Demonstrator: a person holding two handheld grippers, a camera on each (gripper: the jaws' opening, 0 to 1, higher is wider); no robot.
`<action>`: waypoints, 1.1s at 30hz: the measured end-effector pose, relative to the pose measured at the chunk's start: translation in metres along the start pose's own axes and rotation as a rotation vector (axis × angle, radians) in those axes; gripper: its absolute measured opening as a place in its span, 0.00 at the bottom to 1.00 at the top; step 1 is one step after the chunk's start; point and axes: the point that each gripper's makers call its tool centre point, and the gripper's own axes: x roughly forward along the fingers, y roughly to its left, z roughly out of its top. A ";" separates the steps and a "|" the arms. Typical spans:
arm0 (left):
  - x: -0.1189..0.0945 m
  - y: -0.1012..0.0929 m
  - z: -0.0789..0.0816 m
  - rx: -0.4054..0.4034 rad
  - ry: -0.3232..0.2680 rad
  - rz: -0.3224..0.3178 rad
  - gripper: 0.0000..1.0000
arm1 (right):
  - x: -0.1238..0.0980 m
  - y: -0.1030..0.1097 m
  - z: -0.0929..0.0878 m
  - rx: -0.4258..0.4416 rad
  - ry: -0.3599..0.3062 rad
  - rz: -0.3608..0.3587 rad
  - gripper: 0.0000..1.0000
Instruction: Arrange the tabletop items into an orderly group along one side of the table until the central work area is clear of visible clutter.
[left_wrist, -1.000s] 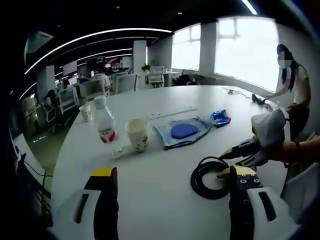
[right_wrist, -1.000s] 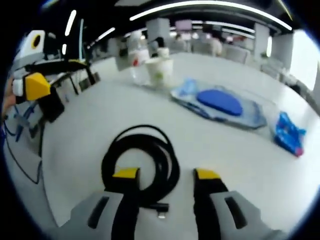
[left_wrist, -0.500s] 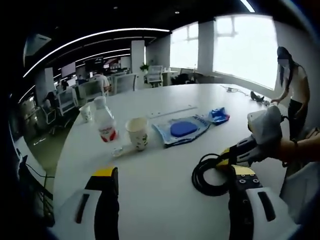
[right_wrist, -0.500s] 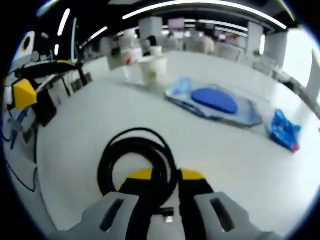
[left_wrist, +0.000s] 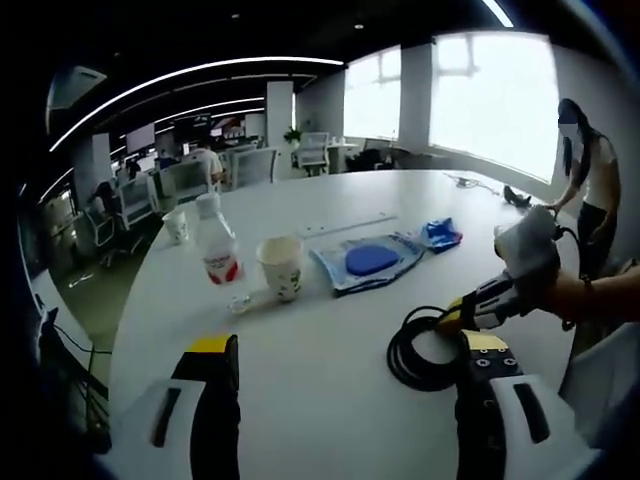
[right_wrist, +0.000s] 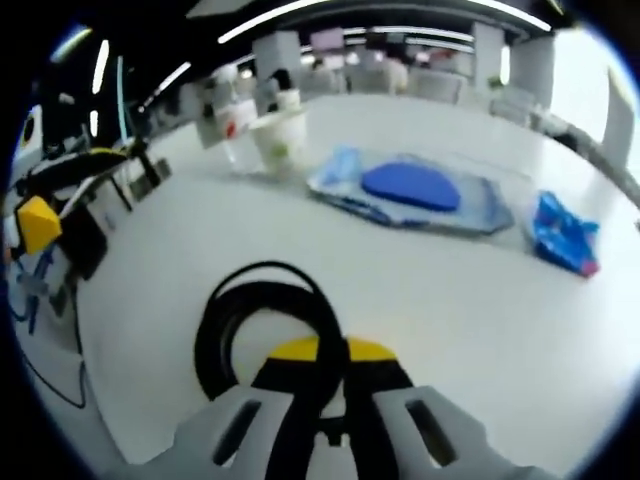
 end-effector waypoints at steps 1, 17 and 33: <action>-0.001 0.000 0.001 0.001 -0.005 0.002 0.88 | -0.001 0.000 0.001 0.013 -0.004 0.006 0.02; -0.003 0.005 -0.001 -0.001 0.002 0.016 0.88 | -0.023 0.004 0.018 0.154 -0.041 0.088 0.00; -0.009 0.009 0.004 -0.012 -0.015 0.028 0.88 | -0.057 0.004 0.047 0.171 -0.115 0.146 0.00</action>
